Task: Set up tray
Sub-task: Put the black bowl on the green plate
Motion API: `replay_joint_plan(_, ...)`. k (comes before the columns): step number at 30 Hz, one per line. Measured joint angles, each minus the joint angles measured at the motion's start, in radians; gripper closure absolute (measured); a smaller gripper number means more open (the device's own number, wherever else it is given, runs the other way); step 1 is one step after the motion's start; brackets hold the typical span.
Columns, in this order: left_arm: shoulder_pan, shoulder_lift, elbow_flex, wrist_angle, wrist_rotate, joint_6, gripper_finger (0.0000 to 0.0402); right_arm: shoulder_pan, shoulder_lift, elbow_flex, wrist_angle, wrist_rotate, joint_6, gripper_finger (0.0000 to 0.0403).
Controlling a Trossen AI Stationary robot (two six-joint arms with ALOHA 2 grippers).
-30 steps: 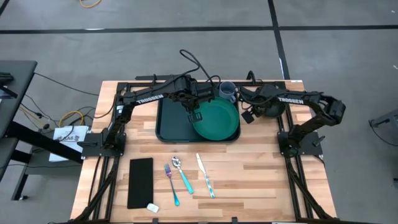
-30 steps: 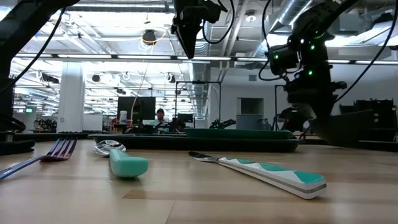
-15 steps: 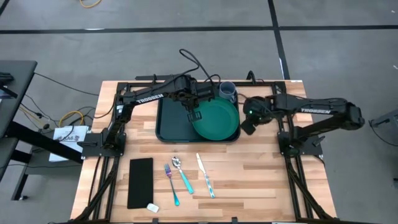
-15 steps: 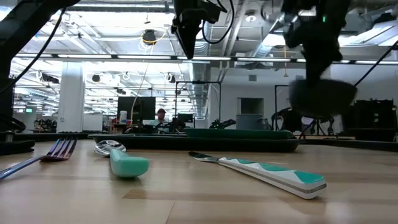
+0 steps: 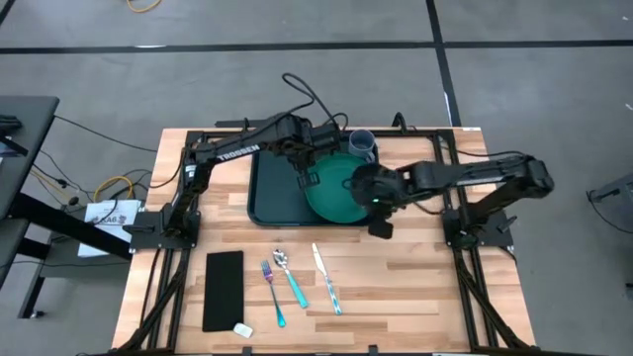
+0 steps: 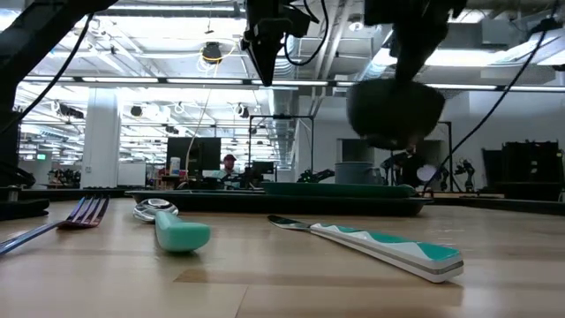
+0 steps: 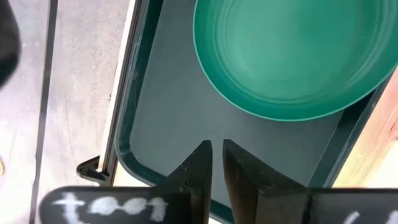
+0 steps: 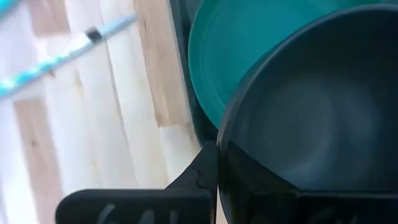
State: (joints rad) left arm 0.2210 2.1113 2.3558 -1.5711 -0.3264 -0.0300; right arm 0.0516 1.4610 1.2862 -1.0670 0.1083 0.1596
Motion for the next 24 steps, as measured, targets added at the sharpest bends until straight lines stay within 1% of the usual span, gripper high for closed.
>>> replay_joint_plan(6,0.017,0.000,0.000,0.000,0.000,0.016,0.0372,-0.022,0.148,0.048,0.013,-0.006,-0.135,0.0402)
replay_joint_plan(10,0.029,0.000,0.000,0.000,0.000,0.020,0.0372,-0.054,0.220,0.055,0.078,-0.009,-0.191,0.0403)
replay_joint_plan(12,0.034,0.000,0.000,0.000,0.000,0.025,0.0372,-0.080,0.247,0.056,0.126,-0.032,-0.196,0.0403)
replay_joint_plan(18,0.038,0.000,0.000,0.000,-0.001,0.031,0.0372,-0.147,0.295,0.056,0.186,-0.098,-0.193,0.0403)
replay_joint_plan(24,0.039,0.000,0.000,0.001,-0.022,0.051,0.0372,-0.165,0.312,0.056,0.203,-0.108,-0.194,0.0399)
